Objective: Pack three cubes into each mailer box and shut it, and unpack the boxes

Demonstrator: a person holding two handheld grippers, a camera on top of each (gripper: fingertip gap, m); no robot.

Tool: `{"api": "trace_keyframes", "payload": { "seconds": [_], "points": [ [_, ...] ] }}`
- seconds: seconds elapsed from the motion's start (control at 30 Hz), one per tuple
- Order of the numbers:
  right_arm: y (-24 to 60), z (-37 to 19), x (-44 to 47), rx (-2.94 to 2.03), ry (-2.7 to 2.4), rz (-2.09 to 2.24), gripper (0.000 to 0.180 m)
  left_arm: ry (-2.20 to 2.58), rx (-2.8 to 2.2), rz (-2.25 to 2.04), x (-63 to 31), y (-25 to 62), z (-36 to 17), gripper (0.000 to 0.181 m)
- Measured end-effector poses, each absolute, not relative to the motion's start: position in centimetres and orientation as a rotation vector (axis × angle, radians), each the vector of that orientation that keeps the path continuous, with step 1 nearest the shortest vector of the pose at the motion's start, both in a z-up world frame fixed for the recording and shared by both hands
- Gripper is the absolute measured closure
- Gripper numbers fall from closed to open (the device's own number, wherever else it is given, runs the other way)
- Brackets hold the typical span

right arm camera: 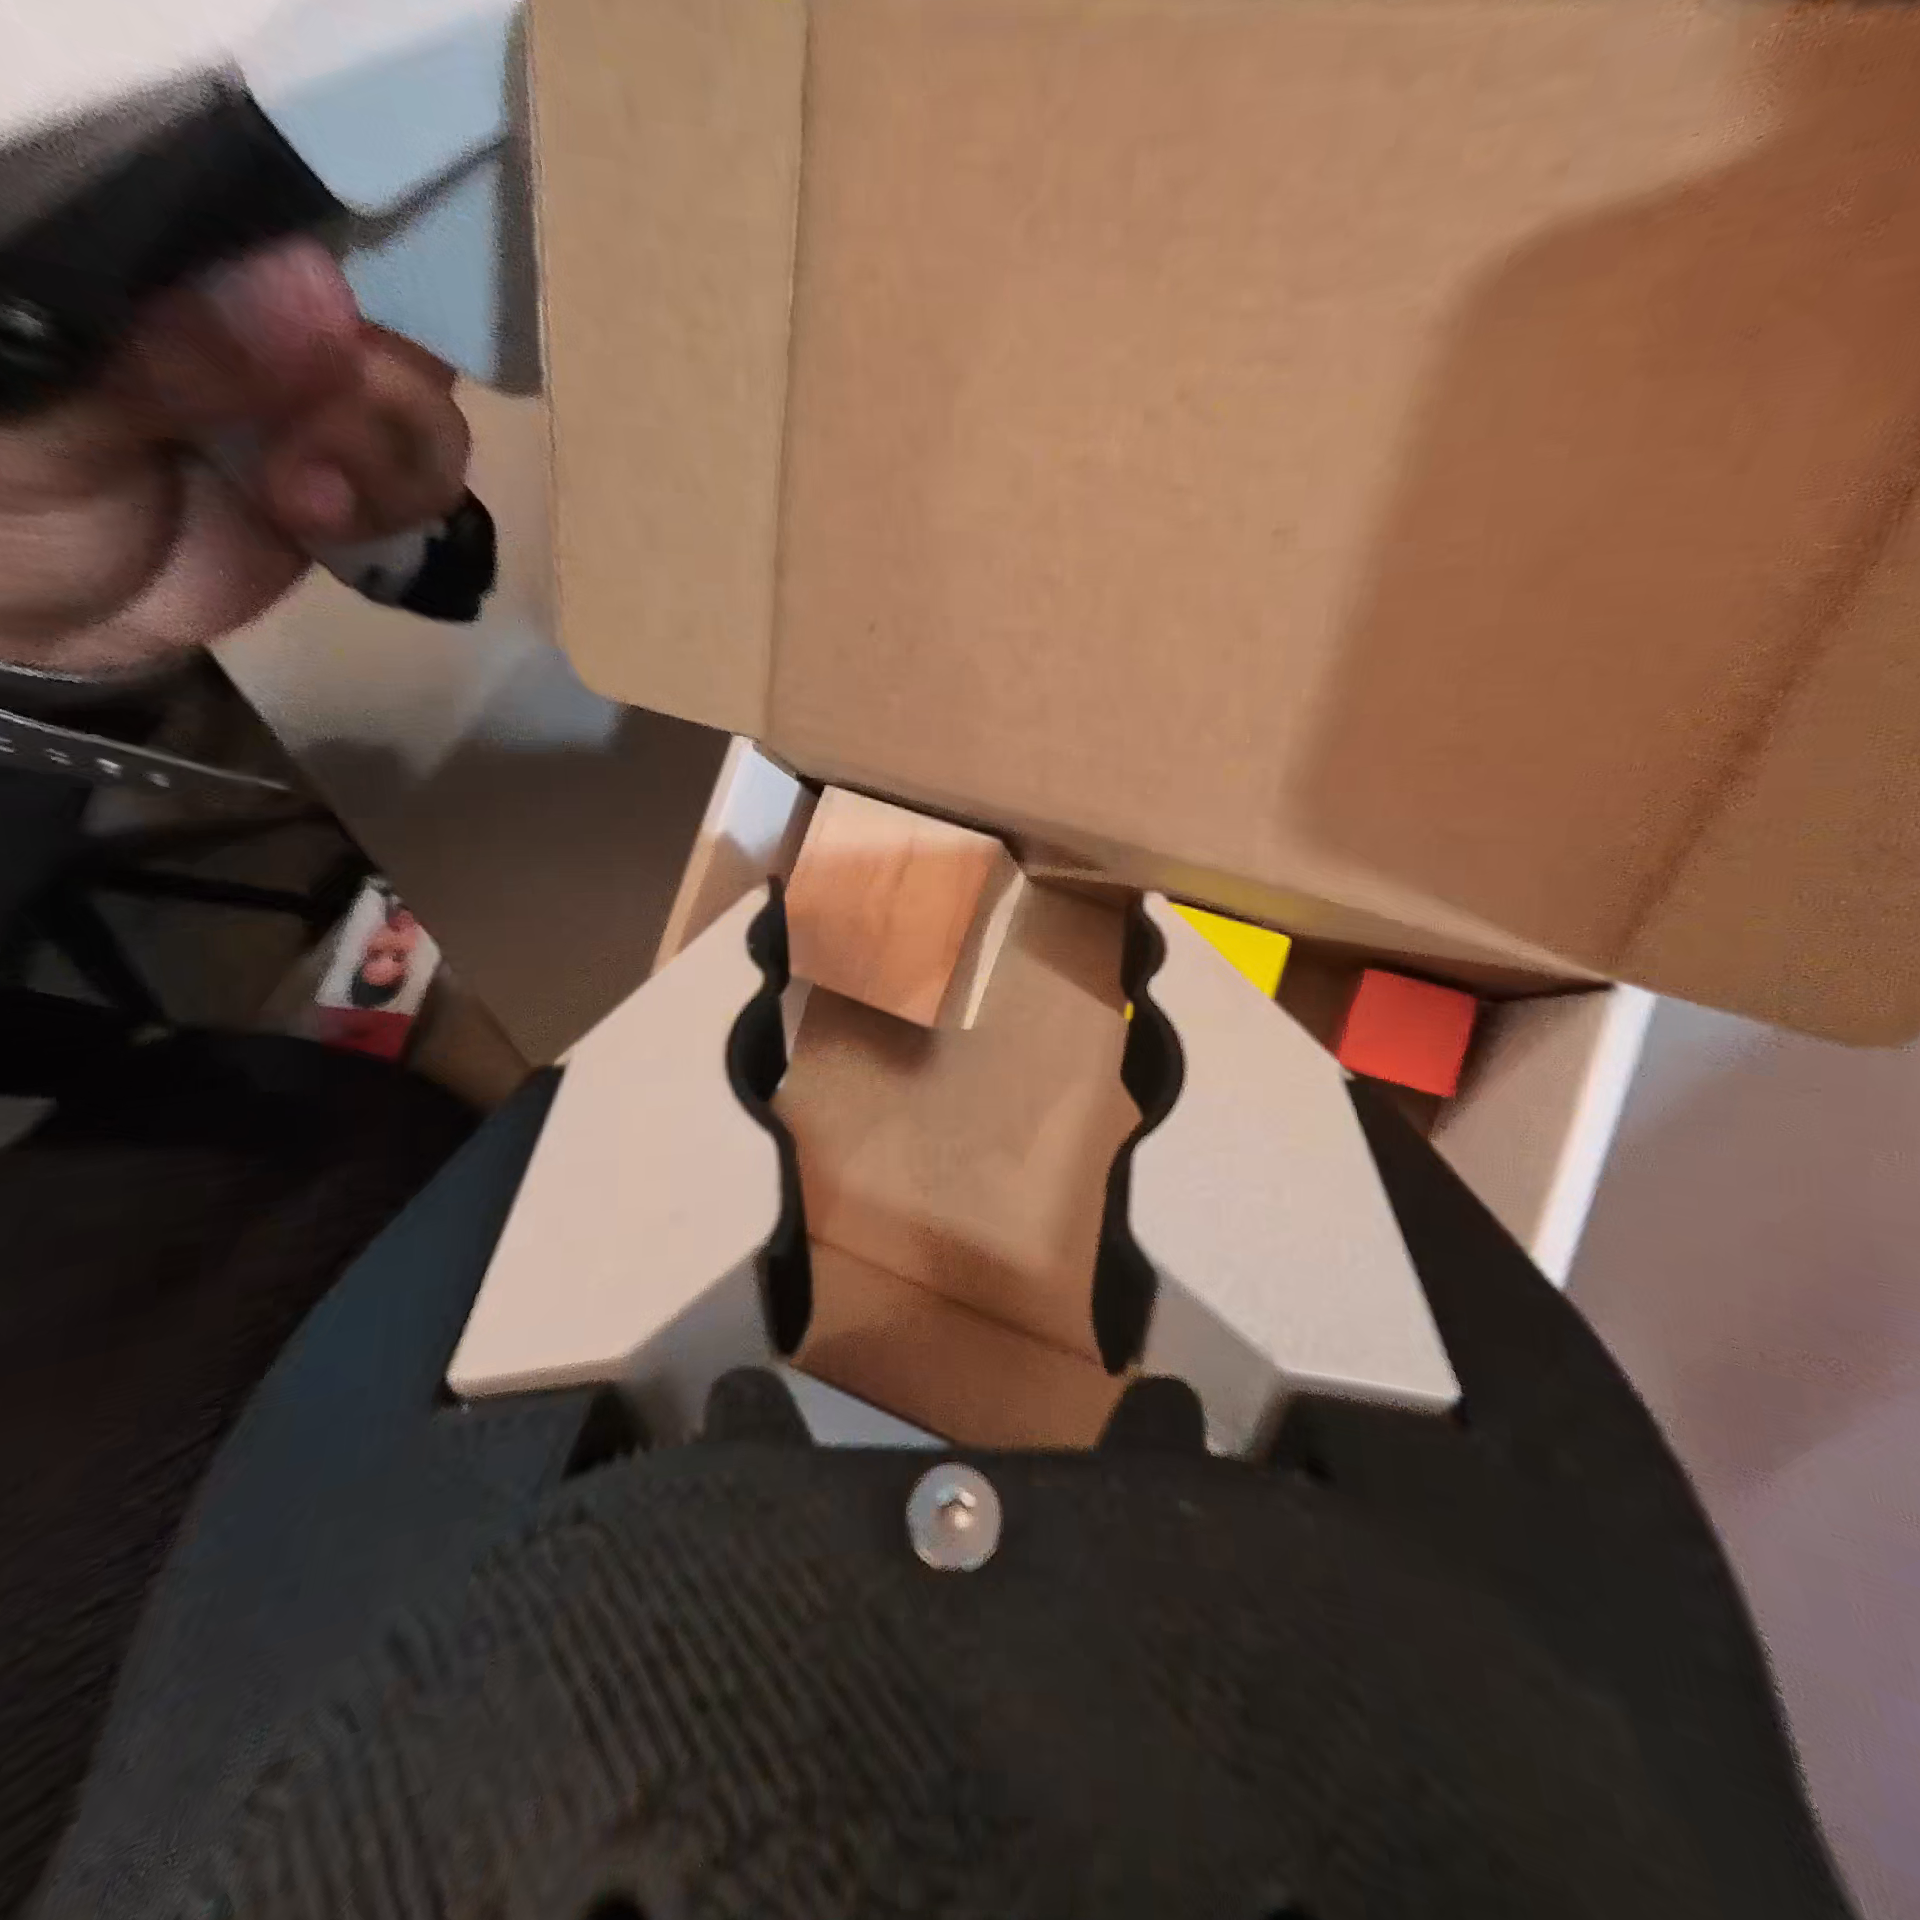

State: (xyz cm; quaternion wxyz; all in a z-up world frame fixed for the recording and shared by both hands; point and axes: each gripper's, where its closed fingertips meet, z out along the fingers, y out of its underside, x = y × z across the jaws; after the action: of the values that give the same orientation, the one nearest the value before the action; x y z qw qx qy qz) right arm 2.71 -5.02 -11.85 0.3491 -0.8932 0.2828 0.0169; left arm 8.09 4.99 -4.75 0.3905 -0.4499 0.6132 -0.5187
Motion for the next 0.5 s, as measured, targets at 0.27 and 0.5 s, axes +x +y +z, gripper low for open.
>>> {"api": "trace_keyframes", "payload": {
  "seconds": [0.27,0.5],
  "points": [
    [-3.7,-12.9,1.3,-2.402,0.685,0.057,0.133,1.547,-1.116,-1.334,7.8,5.0,-4.7,0.163],
    [-4.3,-11.8,1.5,-2.341,0.676,0.088,0.135,1.545,-1.11,-1.322,7.9,5.1,-4.9,0.162]
  ]
}}
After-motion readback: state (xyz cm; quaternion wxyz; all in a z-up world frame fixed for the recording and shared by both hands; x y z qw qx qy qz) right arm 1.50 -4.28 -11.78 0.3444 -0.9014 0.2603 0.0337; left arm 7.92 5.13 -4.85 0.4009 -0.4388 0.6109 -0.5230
